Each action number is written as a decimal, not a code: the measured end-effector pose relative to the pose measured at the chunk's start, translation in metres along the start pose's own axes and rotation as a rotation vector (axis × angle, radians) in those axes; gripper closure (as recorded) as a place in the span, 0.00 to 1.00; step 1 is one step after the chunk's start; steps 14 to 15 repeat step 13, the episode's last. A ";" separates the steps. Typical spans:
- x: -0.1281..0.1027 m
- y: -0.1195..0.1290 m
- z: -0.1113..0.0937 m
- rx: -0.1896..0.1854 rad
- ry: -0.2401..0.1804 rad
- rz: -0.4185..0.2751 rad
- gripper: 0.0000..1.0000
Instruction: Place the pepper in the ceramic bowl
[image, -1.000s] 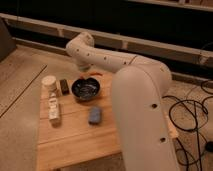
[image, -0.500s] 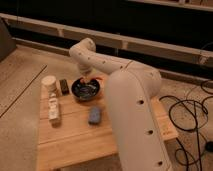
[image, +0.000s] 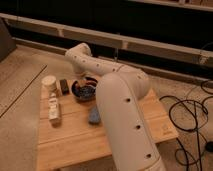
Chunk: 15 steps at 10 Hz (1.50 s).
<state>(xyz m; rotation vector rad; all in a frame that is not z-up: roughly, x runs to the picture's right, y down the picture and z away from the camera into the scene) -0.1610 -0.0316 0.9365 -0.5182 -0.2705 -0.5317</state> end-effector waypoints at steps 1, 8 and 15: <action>0.000 0.004 0.007 -0.039 -0.003 -0.017 0.98; 0.001 0.006 0.013 -0.078 -0.008 -0.035 0.79; 0.001 0.006 0.013 -0.077 -0.008 -0.035 0.79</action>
